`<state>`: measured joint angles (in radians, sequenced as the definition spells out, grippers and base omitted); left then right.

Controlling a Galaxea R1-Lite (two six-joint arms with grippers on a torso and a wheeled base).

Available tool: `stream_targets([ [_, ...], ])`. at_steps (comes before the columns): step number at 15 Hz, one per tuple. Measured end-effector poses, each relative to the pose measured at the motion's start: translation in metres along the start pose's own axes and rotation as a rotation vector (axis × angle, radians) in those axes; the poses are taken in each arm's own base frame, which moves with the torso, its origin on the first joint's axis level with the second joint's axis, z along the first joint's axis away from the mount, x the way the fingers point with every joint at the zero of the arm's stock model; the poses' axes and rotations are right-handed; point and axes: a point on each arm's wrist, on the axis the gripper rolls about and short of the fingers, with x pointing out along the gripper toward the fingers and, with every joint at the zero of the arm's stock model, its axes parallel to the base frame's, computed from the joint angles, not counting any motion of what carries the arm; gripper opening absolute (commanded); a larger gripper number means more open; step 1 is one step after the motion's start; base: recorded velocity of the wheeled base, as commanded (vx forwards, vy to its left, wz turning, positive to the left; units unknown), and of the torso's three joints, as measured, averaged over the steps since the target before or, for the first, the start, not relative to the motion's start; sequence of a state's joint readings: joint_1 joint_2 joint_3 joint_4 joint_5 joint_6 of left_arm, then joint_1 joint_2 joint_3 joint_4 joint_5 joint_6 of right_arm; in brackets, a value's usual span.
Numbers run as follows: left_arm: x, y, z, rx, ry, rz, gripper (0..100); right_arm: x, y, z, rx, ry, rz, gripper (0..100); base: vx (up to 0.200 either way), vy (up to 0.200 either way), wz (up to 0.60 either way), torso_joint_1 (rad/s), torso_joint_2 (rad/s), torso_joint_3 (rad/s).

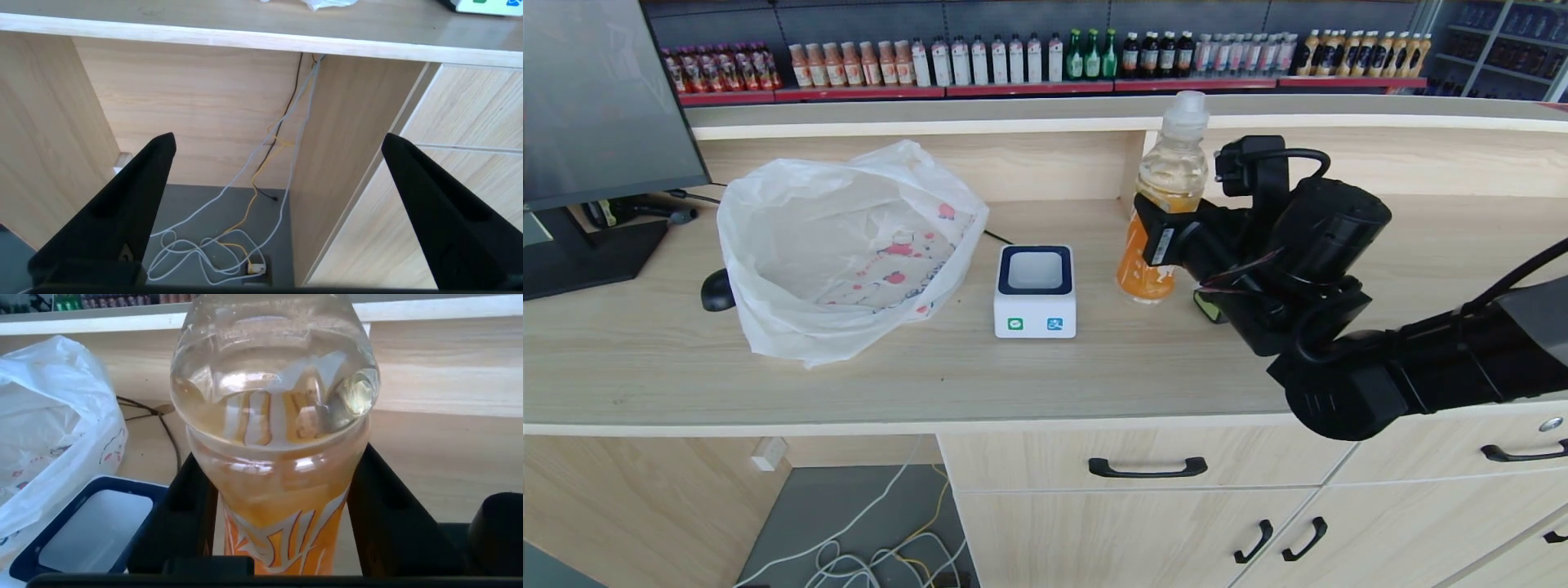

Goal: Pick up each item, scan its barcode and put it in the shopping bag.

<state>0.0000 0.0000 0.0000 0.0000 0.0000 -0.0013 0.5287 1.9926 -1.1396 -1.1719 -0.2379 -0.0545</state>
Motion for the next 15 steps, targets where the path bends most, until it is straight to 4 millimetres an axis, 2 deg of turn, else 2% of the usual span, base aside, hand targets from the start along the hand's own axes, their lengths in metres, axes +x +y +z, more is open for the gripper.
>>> stream_targets([
  [8, 0.000, 0.000, 0.000, 0.000, 0.000, 0.000, 100, -0.015, -0.005, 0.039, 0.019, -0.073, 0.001, 0, 0.000, 0.000, 0.00, 0.000, 0.00, 0.000],
  [13, 0.000, 0.000, 0.000, 0.000, 0.000, -0.001, 100, -0.054, -0.013, 0.054, 0.014, -0.047, 0.024, 0, 0.000, 0.000, 0.00, 0.000, 0.00, 0.000],
  [15, 0.000, 0.000, 0.000, 0.000, 0.000, -0.001, 100, -0.077, -0.011, 0.054, 0.012, -0.011, 0.058, 0, 0.000, 0.000, 0.00, 0.000, 0.00, 0.000],
])
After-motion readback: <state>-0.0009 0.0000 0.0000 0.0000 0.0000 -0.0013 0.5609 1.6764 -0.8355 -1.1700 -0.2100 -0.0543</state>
